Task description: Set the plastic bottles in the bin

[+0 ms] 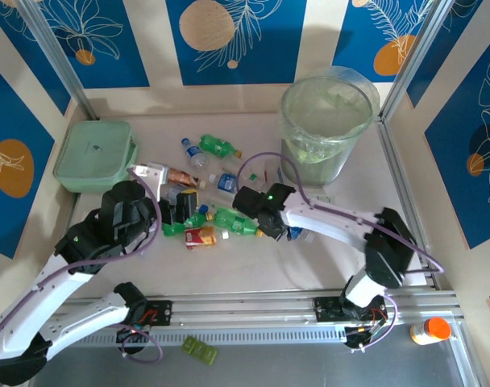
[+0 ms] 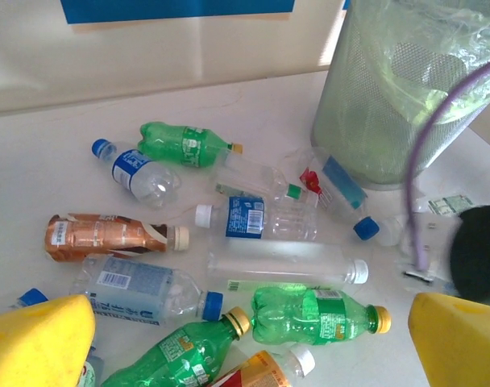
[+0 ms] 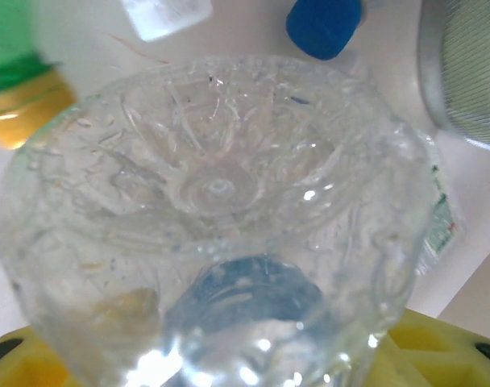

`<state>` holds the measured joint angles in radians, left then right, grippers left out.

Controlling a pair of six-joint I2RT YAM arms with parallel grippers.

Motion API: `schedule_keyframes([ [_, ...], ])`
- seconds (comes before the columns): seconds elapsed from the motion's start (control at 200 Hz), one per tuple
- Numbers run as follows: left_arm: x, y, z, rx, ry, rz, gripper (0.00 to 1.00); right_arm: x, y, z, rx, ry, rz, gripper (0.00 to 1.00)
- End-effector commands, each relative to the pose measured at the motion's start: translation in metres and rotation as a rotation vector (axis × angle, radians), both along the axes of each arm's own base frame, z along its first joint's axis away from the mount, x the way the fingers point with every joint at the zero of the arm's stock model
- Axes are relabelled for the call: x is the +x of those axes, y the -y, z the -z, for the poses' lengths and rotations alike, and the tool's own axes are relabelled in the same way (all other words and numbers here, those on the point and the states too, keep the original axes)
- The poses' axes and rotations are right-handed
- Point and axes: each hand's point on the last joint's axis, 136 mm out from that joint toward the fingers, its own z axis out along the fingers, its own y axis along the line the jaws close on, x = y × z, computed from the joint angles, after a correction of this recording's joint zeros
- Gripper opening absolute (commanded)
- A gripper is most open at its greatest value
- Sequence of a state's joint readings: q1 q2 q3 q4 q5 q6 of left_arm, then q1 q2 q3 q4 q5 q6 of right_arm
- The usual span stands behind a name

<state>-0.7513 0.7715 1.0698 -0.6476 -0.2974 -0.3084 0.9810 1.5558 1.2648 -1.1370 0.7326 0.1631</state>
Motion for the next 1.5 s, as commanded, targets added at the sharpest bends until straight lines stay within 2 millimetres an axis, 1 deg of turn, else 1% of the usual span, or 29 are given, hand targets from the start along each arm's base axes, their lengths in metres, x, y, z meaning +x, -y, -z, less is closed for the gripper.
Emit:
schedule_keyframes([
  [0.0, -0.007, 0.001, -0.029, -0.04, 0.046, 0.029, 1.0, -0.016, -0.011, -0.044, 0.168, 0.005, -0.001, 0.53],
  [0.06, -0.011, 0.013, -0.039, -0.056, 0.058, 0.103, 1.0, -0.014, -0.02, -0.078, 0.291, 0.043, -0.009, 0.52],
  [0.12, -0.009, 0.021, -0.046, -0.054, 0.055, 0.131, 1.0, -0.01, -0.03, -0.117, 0.429, 0.089, -0.017, 0.52],
  [0.195, -0.001, 0.029, -0.046, -0.028, 0.038, 0.135, 0.99, -0.001, -0.039, -0.161, 0.62, 0.141, -0.024, 0.52],
  [0.245, 0.004, 0.033, -0.046, -0.019, 0.03, 0.133, 0.99, 0.008, -0.042, -0.185, 0.734, 0.181, -0.029, 0.51],
  [0.325, 0.01, 0.039, -0.044, -0.021, 0.019, 0.131, 1.0, 0.033, -0.03, -0.219, 0.893, 0.249, 0.03, 0.5],
  [0.385, 0.011, 0.044, -0.04, -0.03, 0.01, 0.144, 1.0, 0.056, -0.013, -0.248, 0.995, 0.334, 0.095, 0.48],
  [0.44, 0.011, 0.05, -0.036, -0.042, 0.007, 0.166, 1.0, 0.073, 0.0, -0.272, 1.073, 0.408, 0.126, 0.46],
  [0.5, 0.01, 0.055, -0.032, -0.062, 0.017, 0.194, 1.0, 0.092, 0.014, -0.293, 1.142, 0.47, 0.172, 0.46],
  [0.55, 0.011, 0.058, -0.027, -0.063, 0.023, 0.204, 1.0, 0.108, 0.023, -0.306, 1.183, 0.499, 0.203, 0.46],
  [0.615, 0.013, 0.058, -0.021, -0.05, 0.023, 0.197, 1.0, 0.129, 0.036, -0.318, 1.195, 0.562, 0.245, 0.46],
  [0.68, 0.015, 0.058, -0.017, -0.037, 0.021, 0.193, 1.0, 0.152, 0.054, -0.327, 1.2, 0.626, 0.304, 0.46],
  [0.735, 0.015, 0.058, -0.015, -0.033, 0.024, 0.196, 0.99, 0.172, 0.071, -0.331, 1.178, 0.682, 0.366, 0.46],
  [0.81, 0.015, 0.058, -0.013, -0.032, 0.026, 0.194, 0.99, 0.201, 0.088, -0.327, 1.112, 0.73, 0.42, 0.45],
  [0.86, 0.016, 0.058, -0.012, -0.035, 0.026, 0.195, 1.0, 0.219, 0.097, -0.319, 1.048, 0.738, 0.455, 0.45],
  [0.905, 0.016, 0.059, -0.011, -0.034, 0.025, 0.197, 1.0, 0.236, 0.102, -0.306, 0.999, 0.726, 0.49, 0.46],
  [0.97, 0.015, 0.059, -0.011, -0.036, 0.027, 0.199, 1.0, 0.253, 0.109, -0.289, 0.963, 0.689, 0.54, 0.45],
  [0.985, 0.016, 0.059, -0.011, -0.037, 0.025, 0.198, 1.0, 0.258, 0.11, -0.282, 0.953, 0.677, 0.554, 0.45],
  [1.1, 0.016, 0.059, -0.01, -0.037, 0.023, 0.199, 1.0, 0.283, 0.109, -0.248, 0.938, 0.58, 0.588, 0.46],
  [1.14, 0.016, 0.059, -0.01, -0.036, 0.026, 0.199, 1.0, 0.289, 0.108, -0.233, 0.928, 0.528, 0.607, 0.46],
  [1.145, 0.016, 0.059, -0.01, -0.035, 0.027, 0.199, 1.0, 0.29, 0.107, -0.228, 0.922, 0.513, 0.612, 0.46],
  [1.195, 0.016, 0.059, -0.011, -0.037, 0.031, 0.197, 1.0, 0.295, 0.107, -0.211, 0.897, 0.462, 0.639, 0.46],
  [1.28, 0.015, 0.06, -0.01, -0.044, 0.027, 0.205, 1.0, 0.298, 0.103, -0.18, 0.873, 0.349, 0.686, 0.46],
  [1.37, 0.015, 0.06, -0.011, -0.044, 0.026, 0.204, 1.0, 0.3, 0.098, -0.154, 0.856, 0.262, 0.708, 0.47],
  [1.495, 0.014, 0.058, -0.013, -0.047, 0.037, 0.2, 1.0, 0.304, 0.106, -0.125, 0.823, 0.195, 0.775, 0.46],
])
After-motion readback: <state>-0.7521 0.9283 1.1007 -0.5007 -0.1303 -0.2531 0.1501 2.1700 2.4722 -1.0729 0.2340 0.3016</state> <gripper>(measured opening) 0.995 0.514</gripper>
